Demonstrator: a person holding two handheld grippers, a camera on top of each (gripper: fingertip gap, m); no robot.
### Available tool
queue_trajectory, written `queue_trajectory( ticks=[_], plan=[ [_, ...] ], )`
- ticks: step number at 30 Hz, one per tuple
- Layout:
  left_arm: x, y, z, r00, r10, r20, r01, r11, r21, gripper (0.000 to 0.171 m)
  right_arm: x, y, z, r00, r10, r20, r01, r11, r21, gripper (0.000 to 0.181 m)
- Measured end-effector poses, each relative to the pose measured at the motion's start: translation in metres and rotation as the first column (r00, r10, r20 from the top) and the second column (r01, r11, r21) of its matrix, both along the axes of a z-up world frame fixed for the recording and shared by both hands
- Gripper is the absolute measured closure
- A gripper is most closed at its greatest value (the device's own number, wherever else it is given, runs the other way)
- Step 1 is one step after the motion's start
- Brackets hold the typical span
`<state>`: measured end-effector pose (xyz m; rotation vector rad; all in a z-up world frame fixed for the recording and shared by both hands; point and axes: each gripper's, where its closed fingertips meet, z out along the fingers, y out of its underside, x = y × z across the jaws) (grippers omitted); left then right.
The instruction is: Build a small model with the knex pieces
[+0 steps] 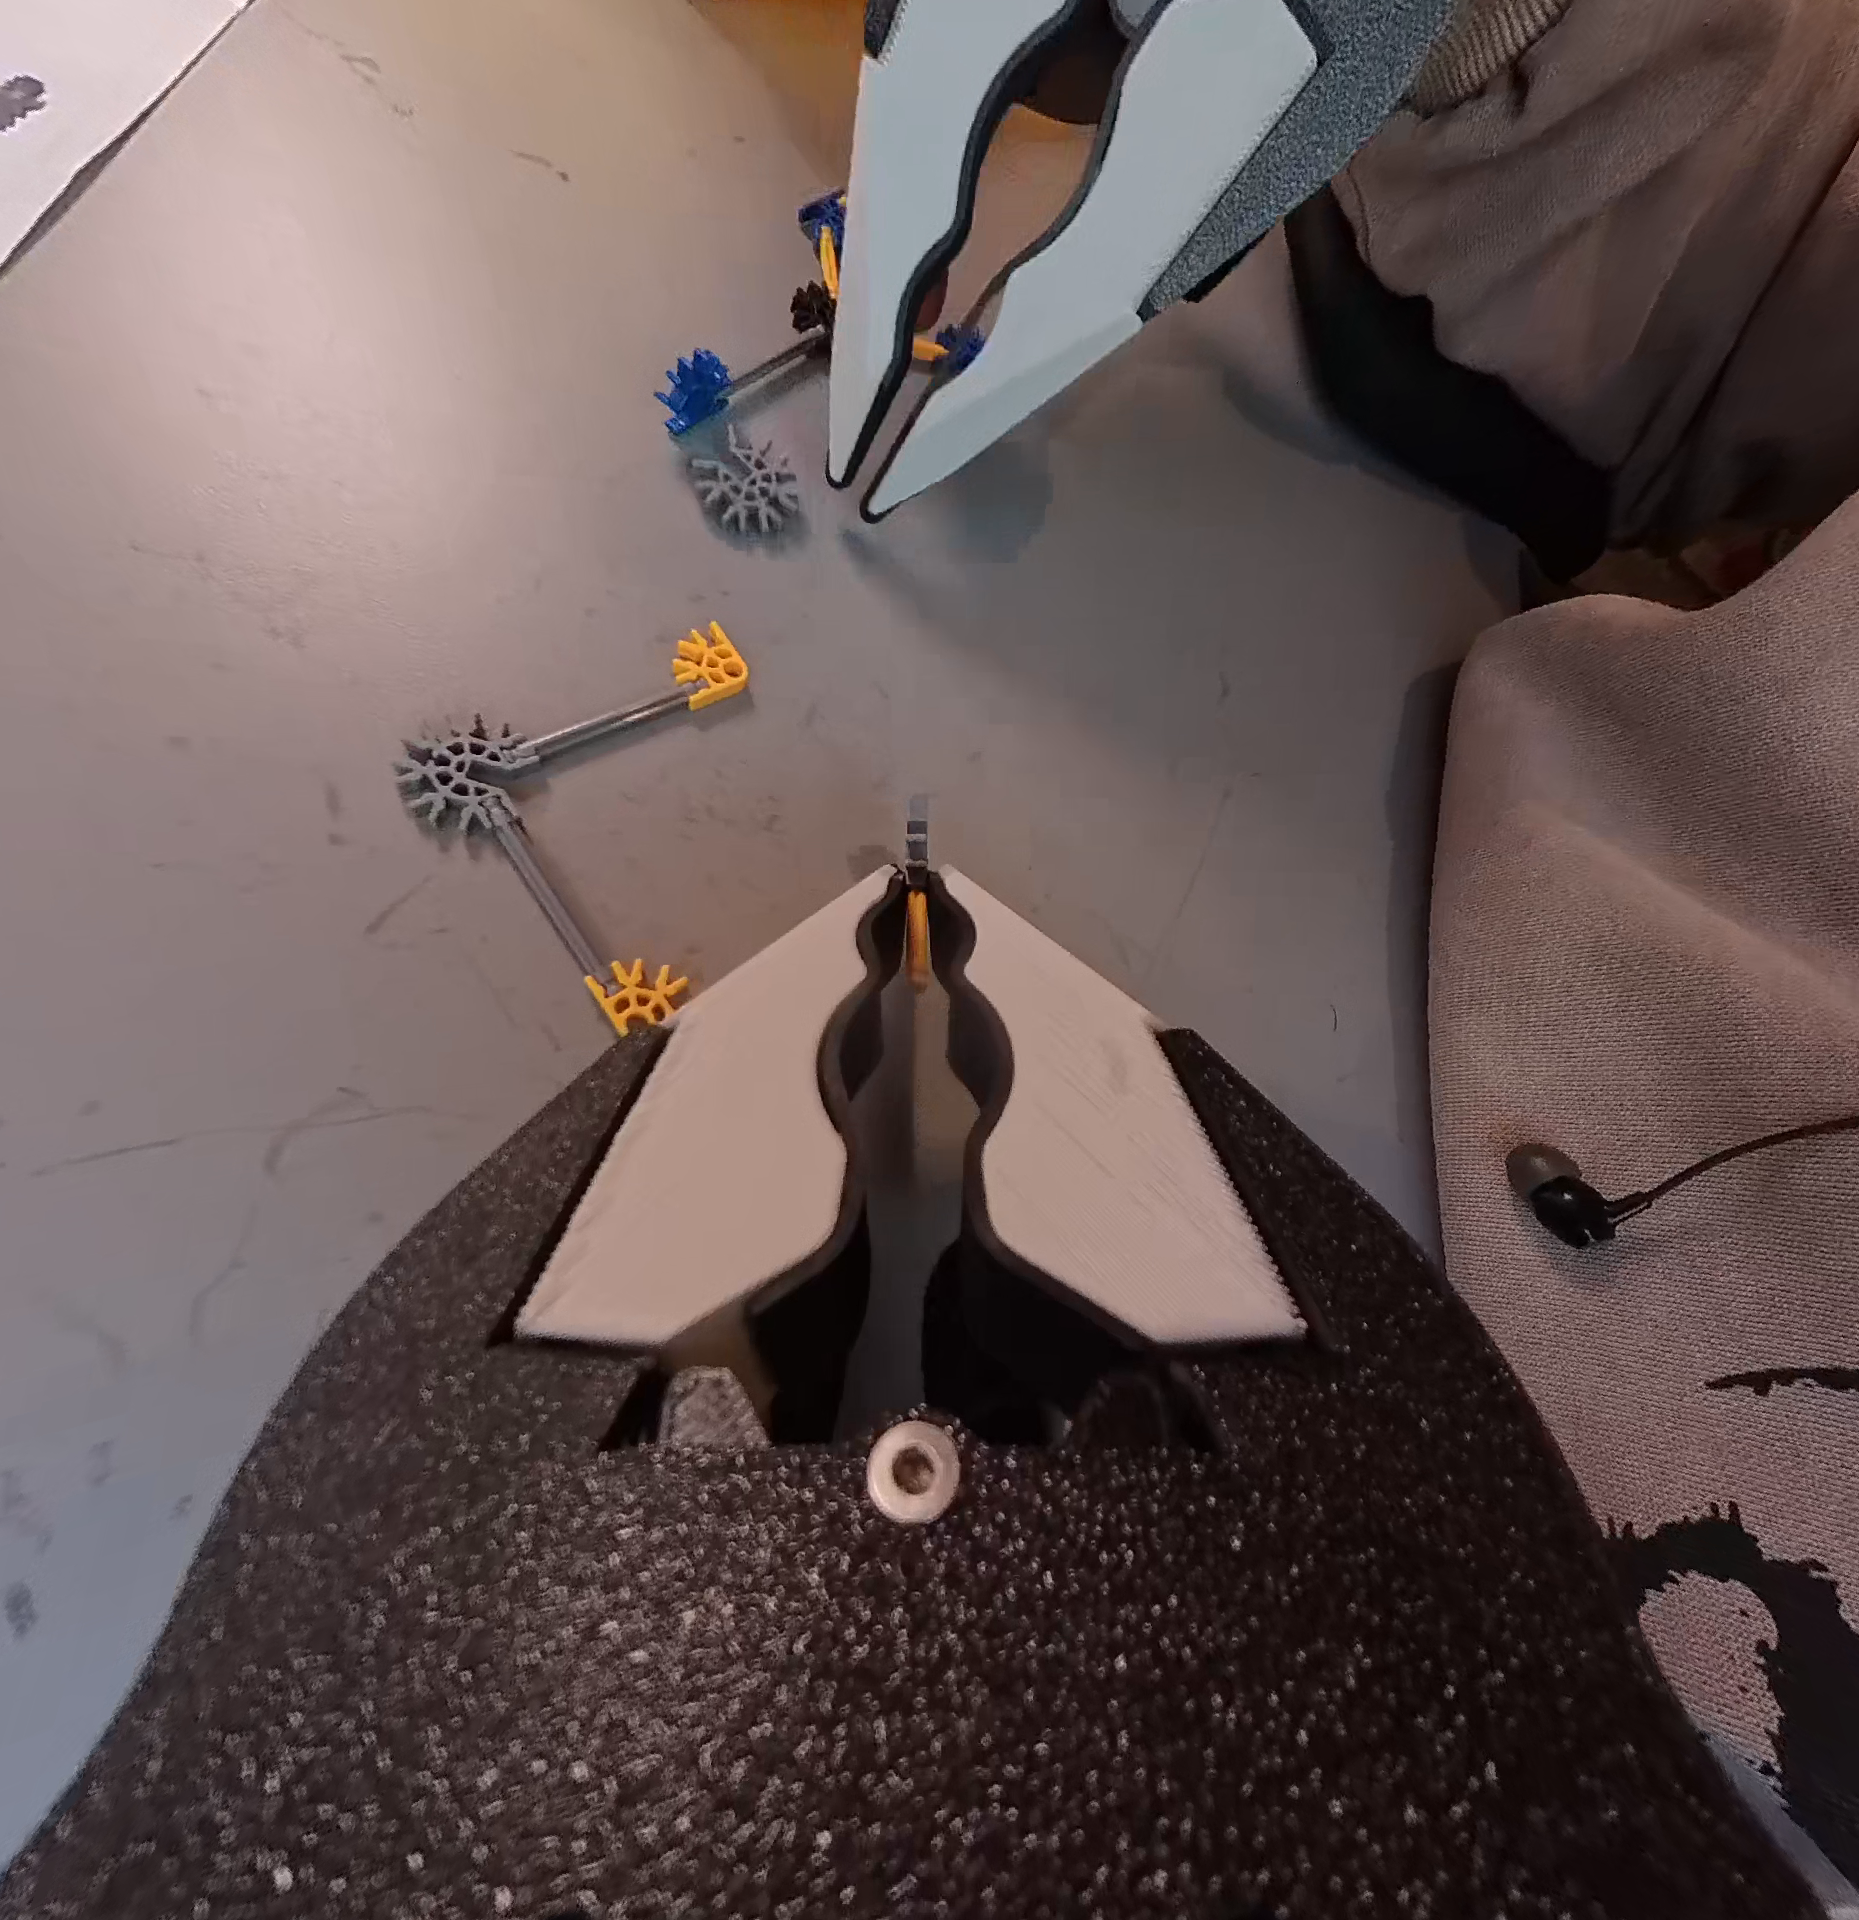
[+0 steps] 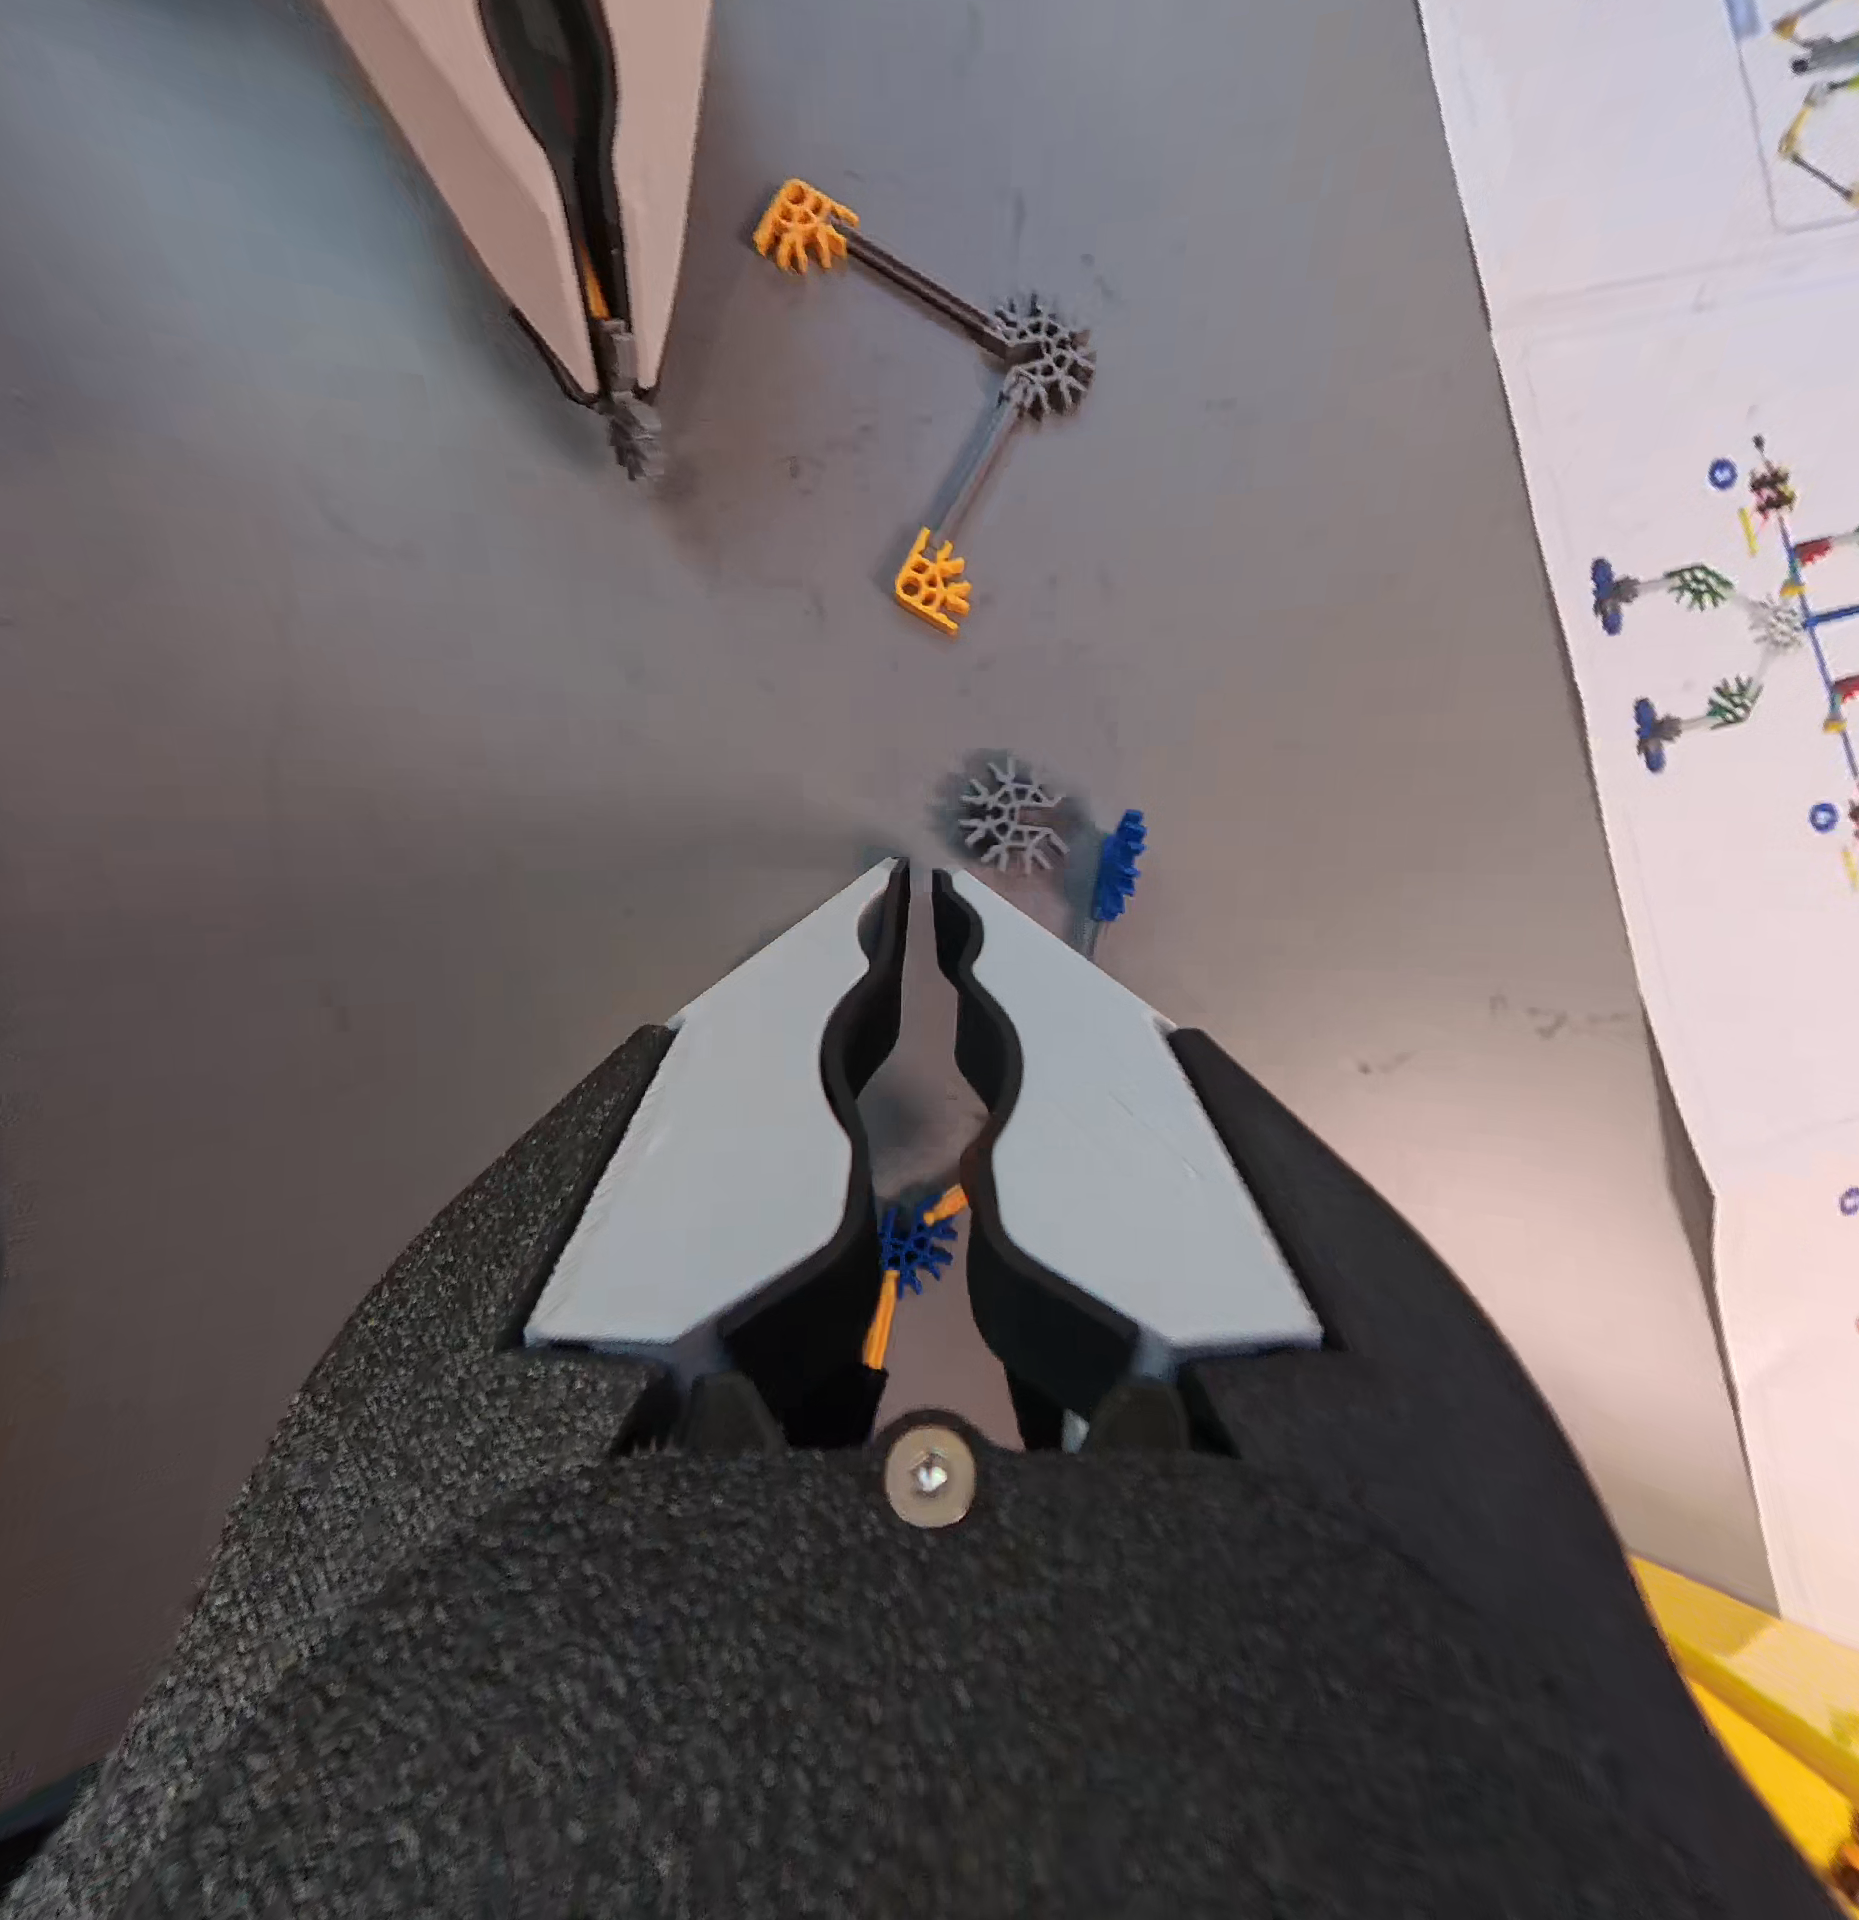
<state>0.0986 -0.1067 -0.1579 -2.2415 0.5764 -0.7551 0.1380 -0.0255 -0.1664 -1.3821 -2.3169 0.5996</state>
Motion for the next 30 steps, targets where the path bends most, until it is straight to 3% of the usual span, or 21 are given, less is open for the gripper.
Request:
queue_trajectory(
  ticks=[4, 10, 15, 19, 30],
  plan=[
    [-0.001, 0.000, -0.002, 1.000, 0.003, -0.016, -0.003, 1.000, 0.001, 0.168, -0.002, -0.005, 0.002, 1.000, 0.023, -0.019, -0.023, 1.000, 0.000, 0.174],
    [-0.001, 0.000, -0.002, 1.000, 0.002, -0.017, -0.002, 1.000, -0.001, 0.168, -0.014, 0.009, 0.007, 0.995, -0.073, -0.070, 0.071, 0.997, -0.033, 0.156],
    [-0.001, 0.000, -0.004, 0.999, 0.001, -0.042, 0.000, 1.000, 0.009, 0.168, -0.015, 0.006, -0.003, 0.994, -0.105, -0.007, 0.104, 0.992, -0.076, 0.156],
    [-0.006, 0.003, -0.005, 0.997, 0.021, -0.080, -0.018, 0.999, 0.029, 0.165, -0.003, -0.009, -0.004, 0.998, -0.042, 0.052, 0.047, 0.994, -0.099, 0.159],
    [-0.019, 0.016, 0.011, 0.994, 0.105, -0.019, -0.104, 0.991, 0.084, 0.156, -0.014, -0.003, -0.003, 0.995, -0.095, 0.018, 0.096, 0.993, -0.062, 0.157]
  ],
)
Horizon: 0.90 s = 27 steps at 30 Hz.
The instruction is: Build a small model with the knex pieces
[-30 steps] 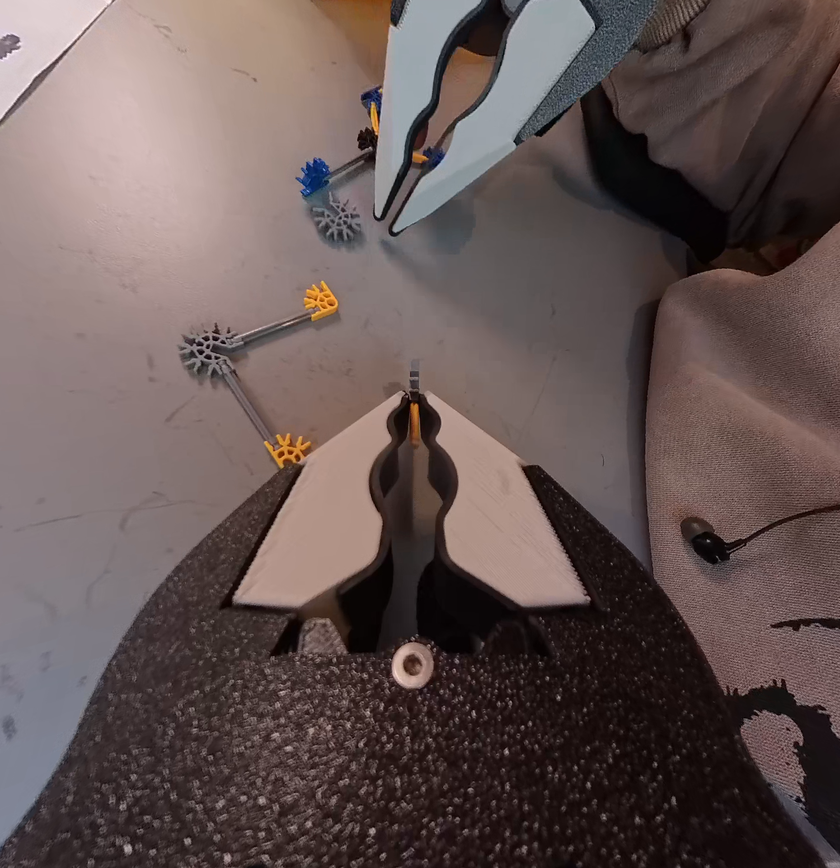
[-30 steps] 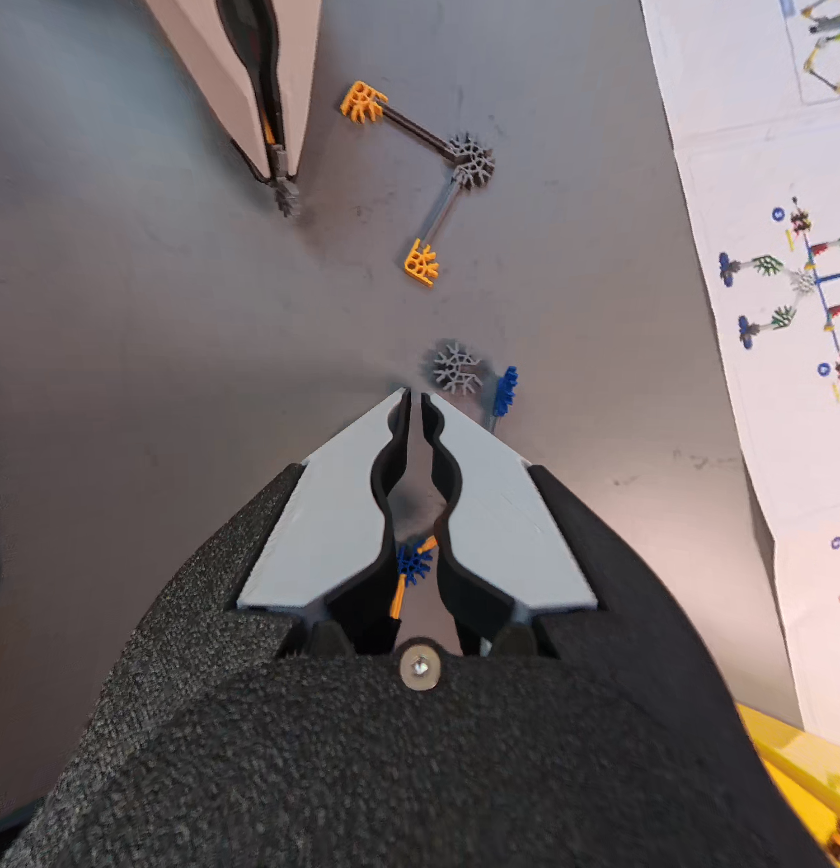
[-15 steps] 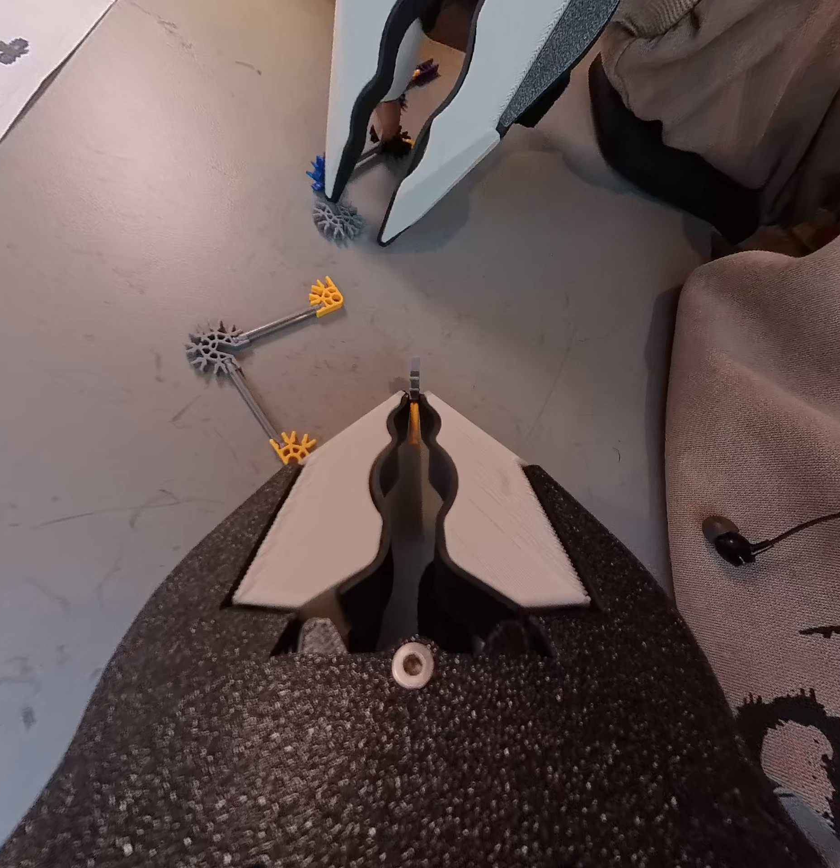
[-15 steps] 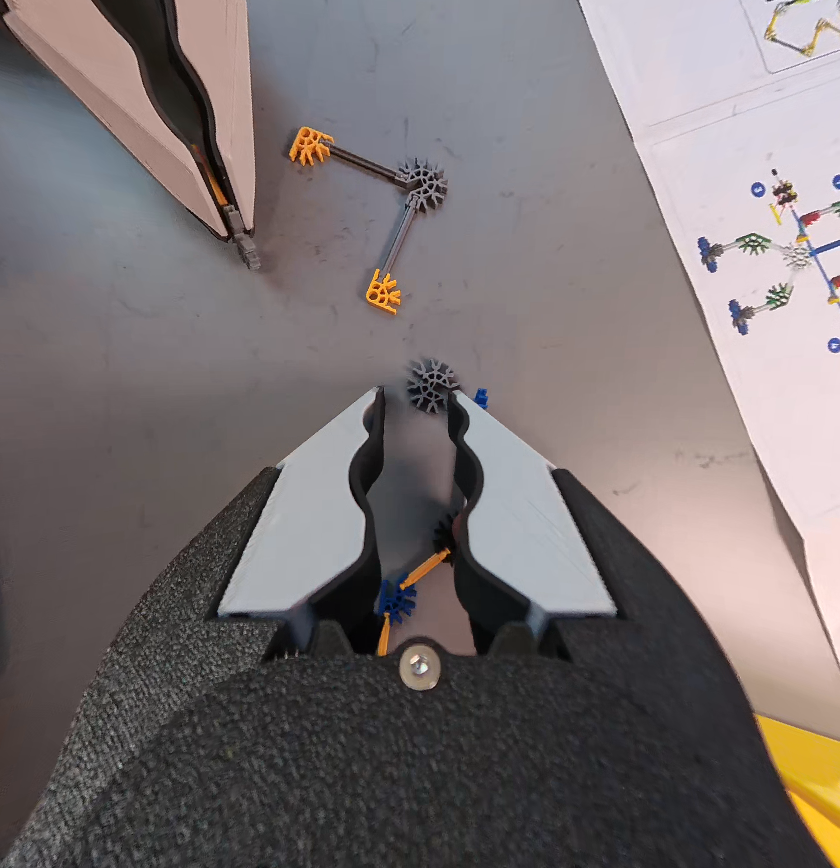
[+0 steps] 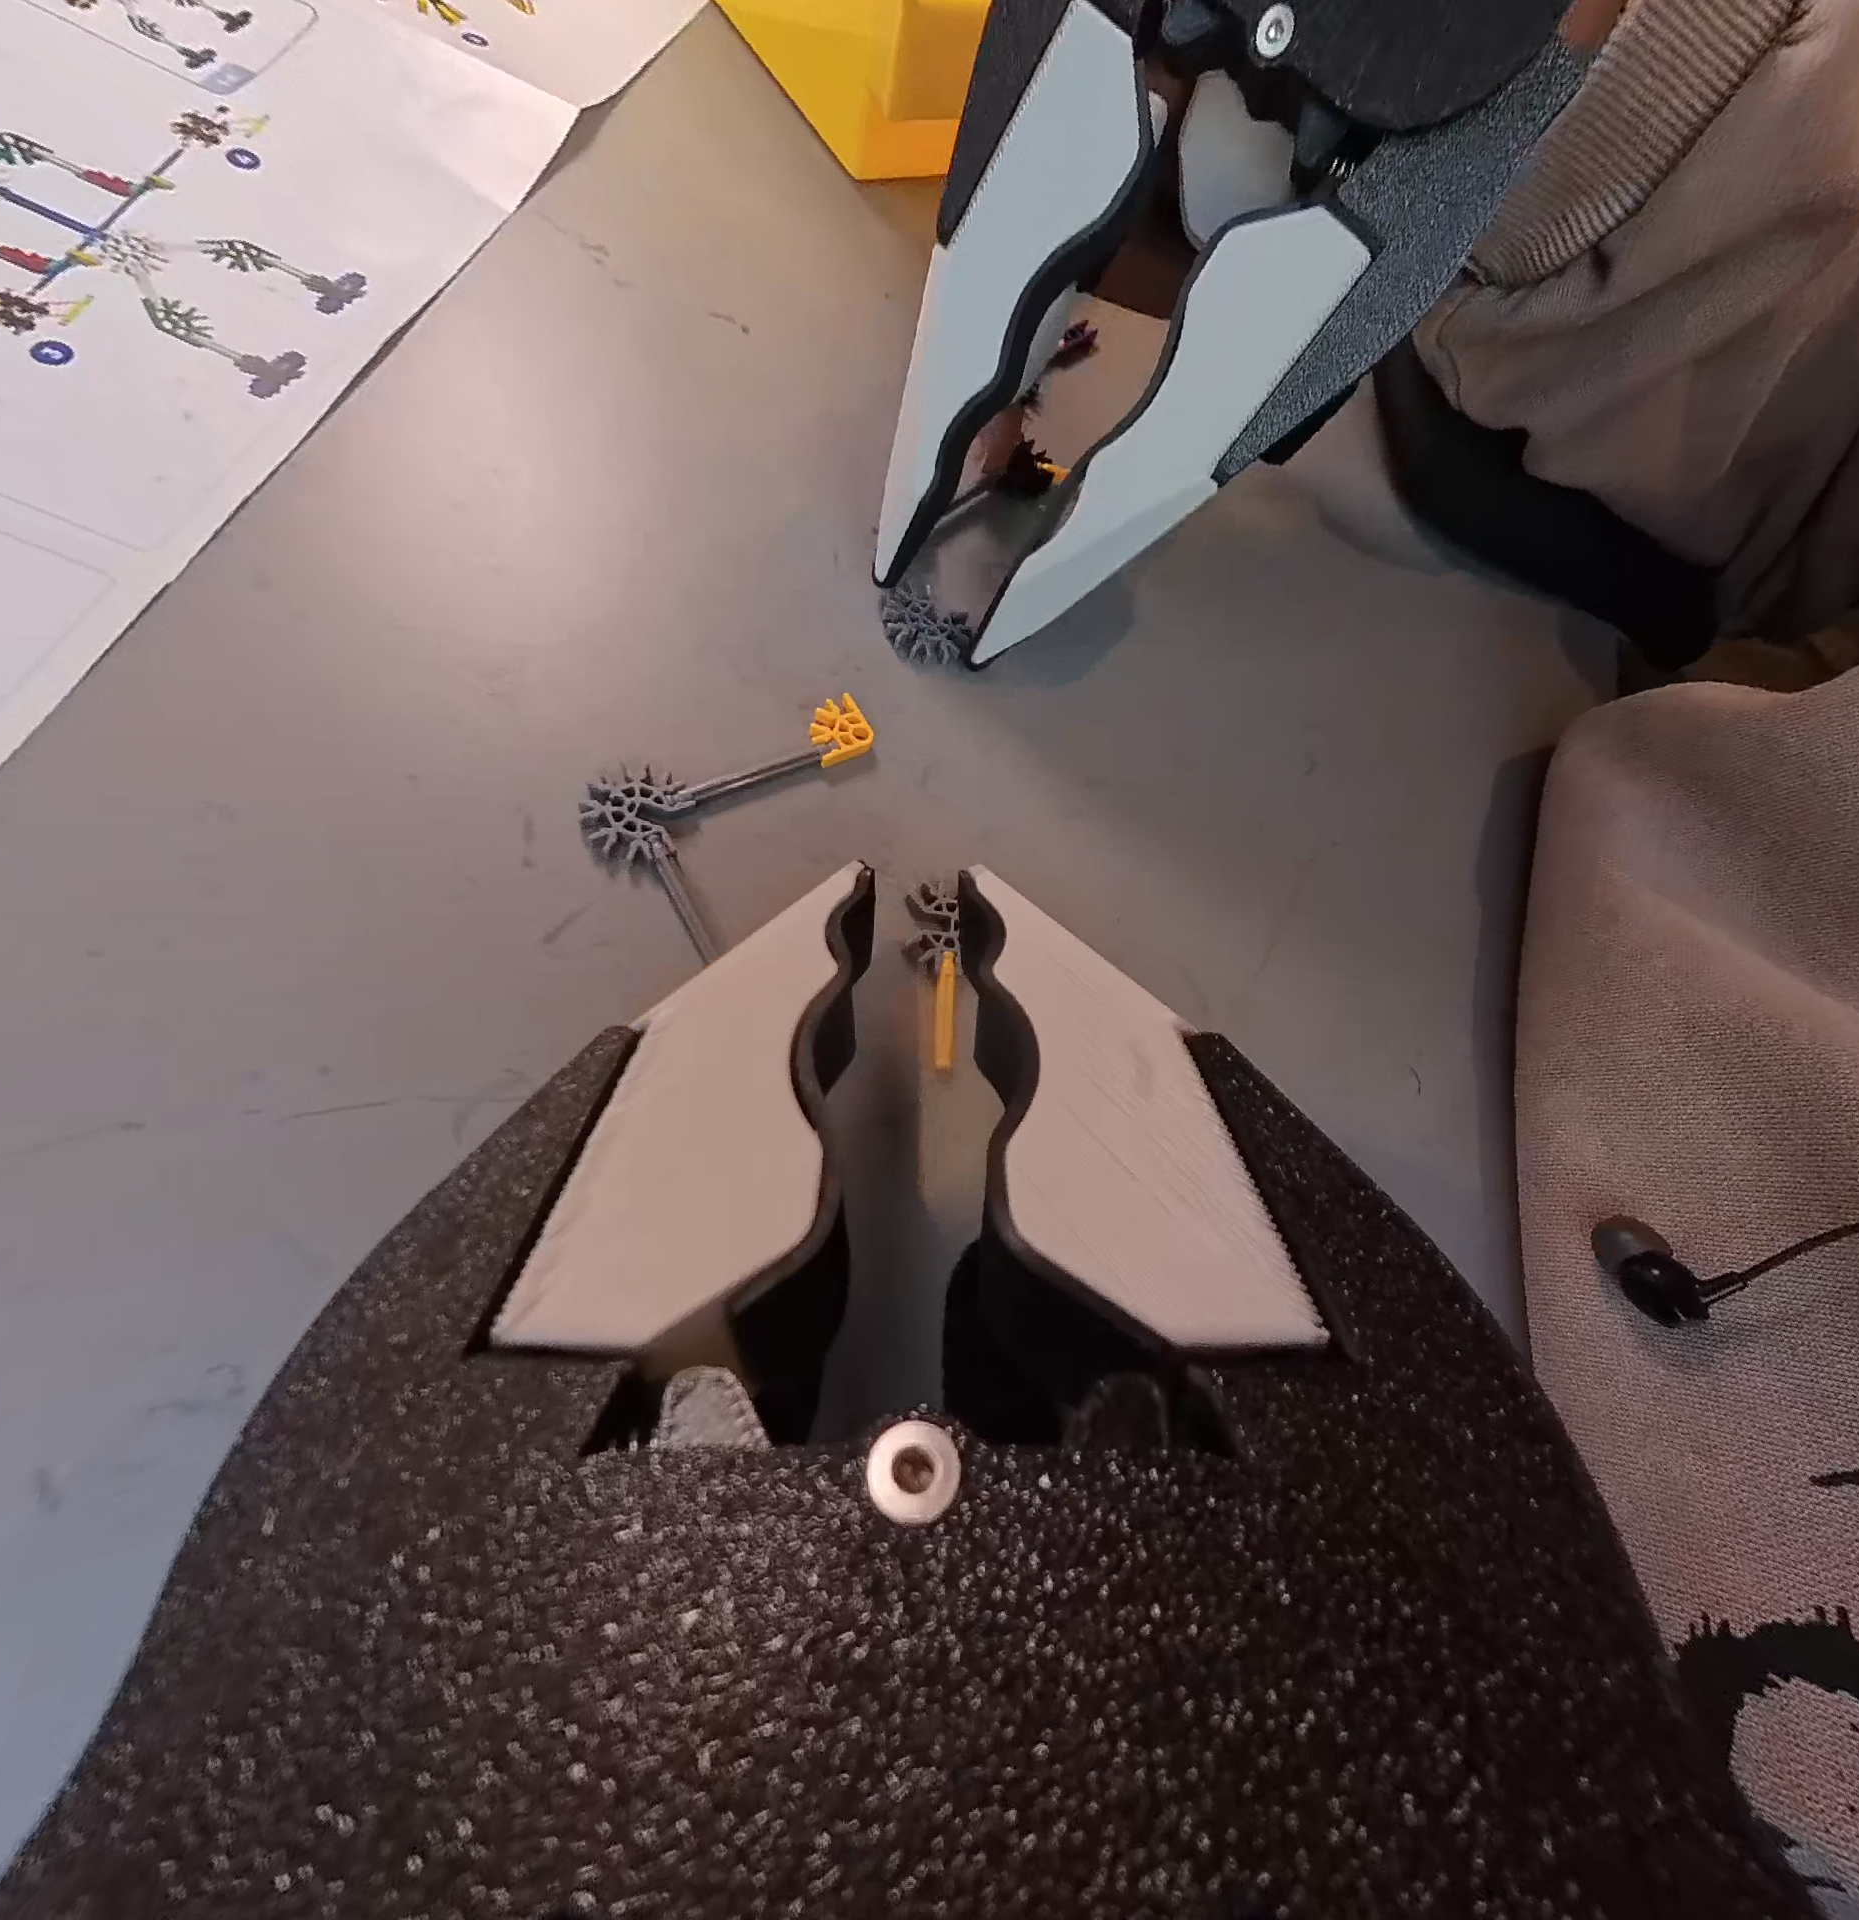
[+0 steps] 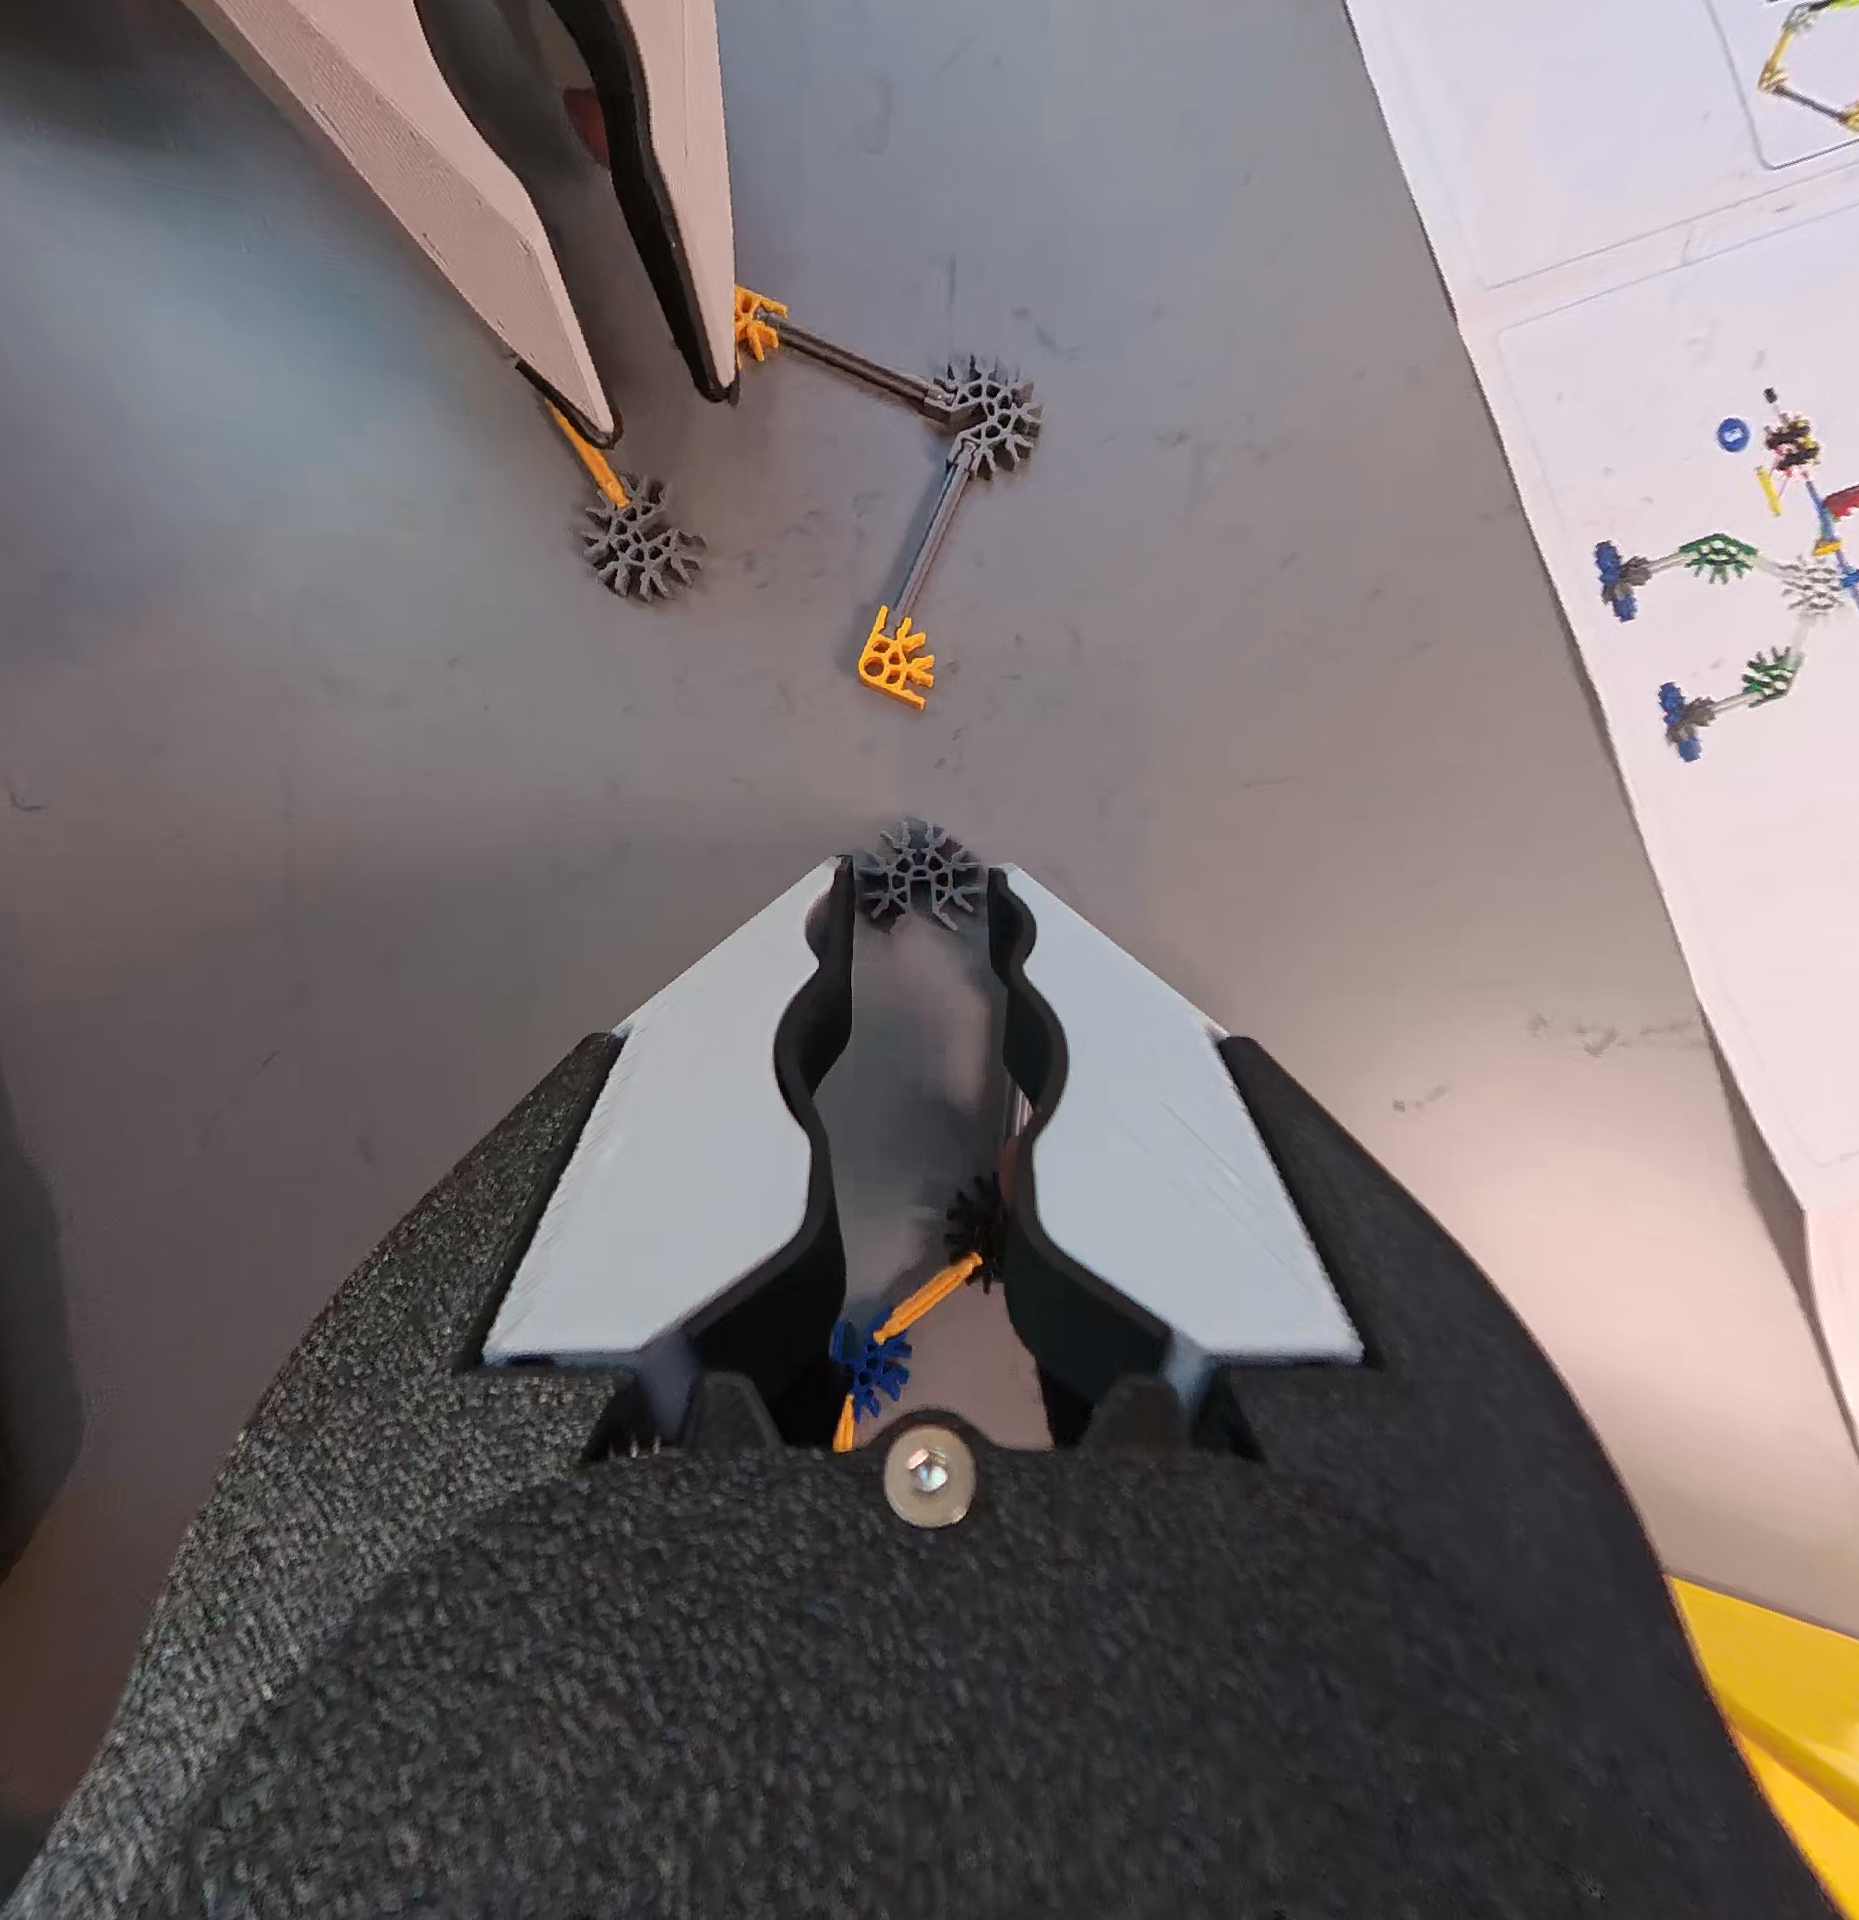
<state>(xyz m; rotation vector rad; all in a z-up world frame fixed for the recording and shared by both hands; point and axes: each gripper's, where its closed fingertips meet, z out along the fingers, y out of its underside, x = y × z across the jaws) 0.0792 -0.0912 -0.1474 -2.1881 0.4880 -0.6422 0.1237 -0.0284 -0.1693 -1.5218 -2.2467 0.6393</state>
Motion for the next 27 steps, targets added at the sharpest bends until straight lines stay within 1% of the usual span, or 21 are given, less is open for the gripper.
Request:
queue_trajectory(
  ticks=[3, 5, 6, 8, 9, 10, 11, 12, 13, 15, 17, 19, 21, 22, 23, 24, 25, 27],
  plan=[
    [0.002, 0.001, 0.005, 1.000, 0.003, 0.031, -0.003, 1.000, 0.012, 0.156, -0.001, -0.003, -0.002, 1.000, -0.001, 0.020, 0.001, 1.000, 0.001, 0.160],
    [0.006, 0.002, 0.012, 0.995, 0.008, 0.096, -0.009, 1.000, 0.016, 0.156, -0.003, -0.005, 0.001, 1.000, 0.005, 0.000, -0.005, 1.000, 0.006, 0.160],
    [0.008, 0.003, 0.018, 0.988, 0.014, 0.152, -0.016, 1.000, 0.014, 0.156, -0.008, -0.007, 0.007, 0.999, 0.004, -0.049, -0.004, 1.000, 0.000, 0.179],
    [0.013, 0.007, 0.031, 0.953, 0.042, 0.301, -0.044, 0.999, 0.000, 0.153, -0.023, -0.020, 0.030, 0.981, 0.020, -0.195, -0.029, 0.998, -0.048, 0.181],
    [0.013, 0.010, 0.037, 0.922, 0.068, 0.381, -0.067, 0.998, -0.018, 0.152, -0.029, -0.028, 0.044, 0.960, 0.026, -0.277, -0.046, 0.997, -0.066, 0.181],
    [0.012, 0.012, 0.041, 0.887, 0.098, 0.451, -0.087, 0.995, -0.045, 0.152, -0.032, -0.035, 0.051, 0.949, 0.037, -0.312, -0.063, 0.995, -0.075, 0.181],
    [0.009, 0.015, 0.042, 0.857, 0.130, 0.499, -0.107, 0.992, -0.074, 0.152, -0.033, -0.038, 0.052, 0.949, 0.050, -0.313, -0.072, 0.996, -0.058, 0.178],
    [0.005, 0.018, 0.041, 0.840, 0.159, 0.519, -0.127, 0.987, -0.097, 0.152, -0.034, -0.036, 0.050, 0.950, 0.055, -0.307, -0.063, 0.998, -0.016, 0.177],
    [0.000, 0.019, 0.038, 0.836, 0.179, 0.518, -0.143, 0.984, -0.108, 0.152, -0.035, -0.029, 0.046, 0.952, 0.053, -0.300, -0.047, 0.999, 0.027, 0.174],
    [-0.008, 0.020, 0.036, 0.842, 0.199, 0.502, -0.168, 0.980, -0.106, 0.152, -0.037, -0.011, 0.036, 0.961, 0.015, -0.275, 0.003, 0.998, 0.066, 0.160],
    [-0.014, 0.022, 0.038, 0.850, 0.204, 0.486, -0.187, 0.979, -0.083, 0.152, -0.046, 0.013, 0.027, 0.966, -0.041, -0.254, 0.065, 0.994, 0.087, 0.156],
    [-0.017, 0.024, 0.038, 0.864, 0.208, 0.458, -0.201, 0.977, -0.064, 0.152, -0.055, 0.029, 0.013, 0.978, -0.116, -0.172, 0.121, 0.992, 0.021, 0.146],
    [-0.019, 0.024, 0.035, 0.878, 0.214, 0.427, -0.211, 0.976, -0.054, 0.152, -0.060, 0.032, -0.003, 0.984, -0.167, -0.058, 0.164, 0.985, -0.052, 0.134],
    [-0.020, 0.023, 0.033, 0.885, 0.216, 0.413, -0.214, 0.975, -0.052, 0.152, -0.066, 0.032, -0.001, 0.982, -0.172, -0.072, 0.168, 0.984, -0.062, 0.137],
    [-0.021, 0.023, 0.032, 0.889, 0.219, 0.402, -0.219, 0.975, -0.047, 0.152, -0.069, 0.035, -0.003, 0.980, -0.190, -0.054, 0.187, 0.981, -0.051, 0.143],
    [-0.022, 0.023, 0.033, 0.892, 0.221, 0.395, -0.223, 0.974, -0.041, 0.152, -0.071, 0.036, -0.003, 0.980, -0.193, -0.050, 0.191, 0.981, -0.045, 0.156],
    [-0.023, 0.023, 0.034, 0.892, 0.221, 0.394, -0.227, 0.973, -0.033, 0.152, -0.071, 0.036, -0.003, 0.981, -0.188, -0.037, 0.186, 0.982, -0.041, 0.159],
    [-0.025, 0.023, 0.038, 0.886, 0.224, 0.407, -0.235, 0.972, -0.024, 0.152, -0.070, 0.035, -0.002, 0.985, -0.170, -0.040, 0.169, 0.985, -0.020, 0.160]
  ],
)
